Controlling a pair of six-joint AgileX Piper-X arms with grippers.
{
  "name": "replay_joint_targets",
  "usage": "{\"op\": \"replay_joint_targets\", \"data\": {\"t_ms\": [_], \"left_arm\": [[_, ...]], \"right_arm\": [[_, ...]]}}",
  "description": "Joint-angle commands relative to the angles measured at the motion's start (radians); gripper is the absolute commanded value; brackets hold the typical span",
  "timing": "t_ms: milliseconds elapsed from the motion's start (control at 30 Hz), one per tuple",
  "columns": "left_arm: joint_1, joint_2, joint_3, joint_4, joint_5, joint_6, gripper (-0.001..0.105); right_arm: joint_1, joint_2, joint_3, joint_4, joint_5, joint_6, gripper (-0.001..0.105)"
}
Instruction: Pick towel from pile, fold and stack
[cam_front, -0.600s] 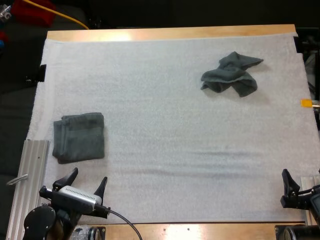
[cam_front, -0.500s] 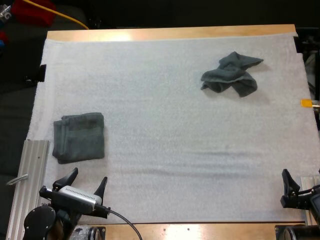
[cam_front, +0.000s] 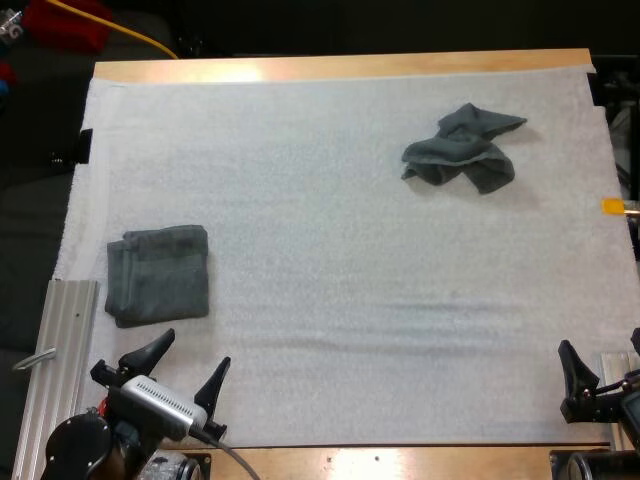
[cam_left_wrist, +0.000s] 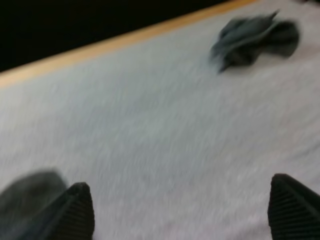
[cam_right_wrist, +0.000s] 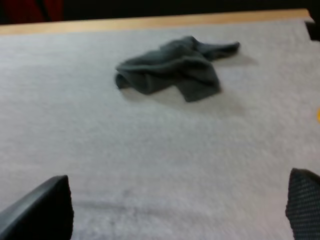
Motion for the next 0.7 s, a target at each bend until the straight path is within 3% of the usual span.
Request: {"op": "replay_joint_targets", "data": {"t_ms": [0,300,333,667], "left_arm": [[-0.012,0.006,-0.017,-0.039,0.011,-0.009,0.069],[-0.098,0.176,-0.098,-0.146,0.045,-0.009,0.069],[-0.166,0.246,-0.127,-0.173,0.045,-0.009,0.069],[-0.322,0.429,-0.2,-0.201,0.073,0.029,0.069]], "right_arm": [[-0.004,-0.001,-0.02,-0.011,-0.023,-0.004,0.084],[-0.004,0.203,-0.121,-0.029,-0.167,-0.012,0.084],[-0.004,0.296,-0.17,-0.063,-0.227,-0.012,0.084],[-0.001,0.512,-0.271,-0.113,-0.275,-0.01,0.084]]}}
